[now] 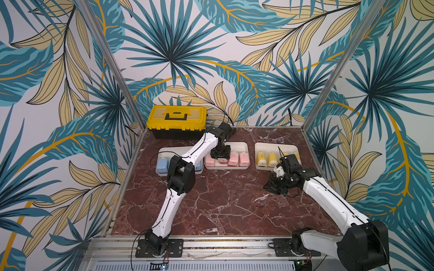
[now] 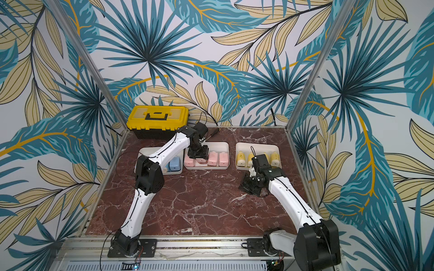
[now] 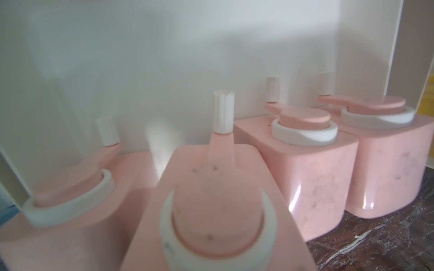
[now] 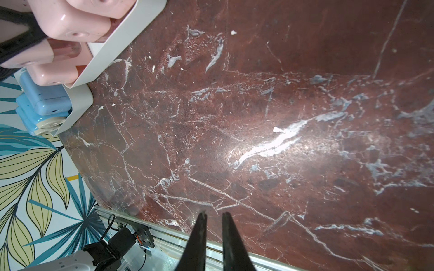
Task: Place the pencil sharpeners by color into the storage box
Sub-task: Place the pencil sharpener in the storage box.
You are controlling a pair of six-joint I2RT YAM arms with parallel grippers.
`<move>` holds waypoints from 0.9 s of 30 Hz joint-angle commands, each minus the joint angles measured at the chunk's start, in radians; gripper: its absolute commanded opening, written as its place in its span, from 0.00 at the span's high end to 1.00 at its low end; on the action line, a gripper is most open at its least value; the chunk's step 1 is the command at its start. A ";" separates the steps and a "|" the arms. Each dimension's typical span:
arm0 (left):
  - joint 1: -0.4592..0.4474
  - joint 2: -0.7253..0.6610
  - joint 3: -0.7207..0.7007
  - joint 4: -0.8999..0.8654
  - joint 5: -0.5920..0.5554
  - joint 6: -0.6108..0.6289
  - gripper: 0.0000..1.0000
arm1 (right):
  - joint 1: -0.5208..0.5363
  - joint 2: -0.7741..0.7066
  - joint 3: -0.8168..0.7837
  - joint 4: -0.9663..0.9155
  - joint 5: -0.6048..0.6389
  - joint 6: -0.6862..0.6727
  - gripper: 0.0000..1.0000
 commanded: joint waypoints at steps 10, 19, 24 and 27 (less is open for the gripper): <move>-0.003 0.019 0.023 -0.022 -0.015 0.032 0.61 | 0.004 -0.016 -0.020 0.018 -0.002 0.016 0.83; 0.002 0.025 0.024 -0.043 -0.052 0.030 0.61 | 0.004 -0.024 -0.036 0.026 -0.002 0.026 0.83; 0.004 0.034 0.022 -0.042 -0.064 0.021 0.60 | 0.004 -0.028 -0.038 0.025 0.002 0.026 0.83; 0.003 0.043 0.022 -0.044 -0.057 0.009 0.60 | 0.004 -0.027 -0.037 0.025 0.004 0.026 0.83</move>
